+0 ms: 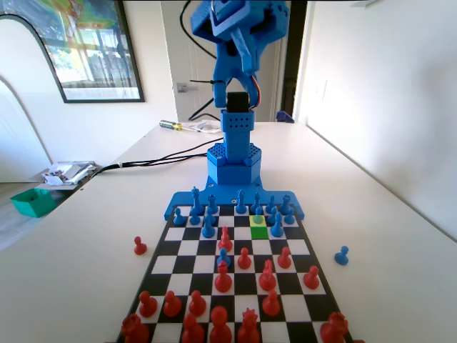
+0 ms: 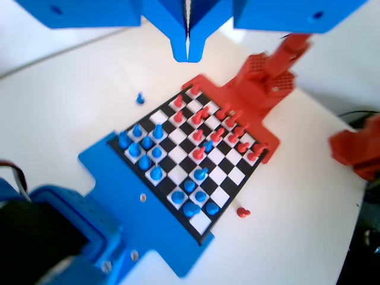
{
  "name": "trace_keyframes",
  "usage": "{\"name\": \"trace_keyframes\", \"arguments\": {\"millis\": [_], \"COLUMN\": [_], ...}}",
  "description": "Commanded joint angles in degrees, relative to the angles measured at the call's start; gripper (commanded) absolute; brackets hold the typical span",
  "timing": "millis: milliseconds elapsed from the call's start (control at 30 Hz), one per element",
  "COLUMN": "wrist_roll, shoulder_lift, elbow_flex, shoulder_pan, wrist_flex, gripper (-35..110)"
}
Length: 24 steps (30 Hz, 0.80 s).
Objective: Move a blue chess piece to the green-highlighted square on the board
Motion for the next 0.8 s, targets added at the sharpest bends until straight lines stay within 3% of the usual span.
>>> {"name": "trace_keyframes", "arguments": {"millis": [0, 300, 767], "wrist_roll": [-7.47, -16.0, -19.16], "shoulder_lift": [-9.67, -26.1, -29.53], "elbow_flex": [-5.54, -6.06, 6.33], "shoulder_pan": [0.88, 2.64, 3.78], "wrist_flex": [0.53, -0.26, -11.87], "gripper": [1, 1, 9]}}
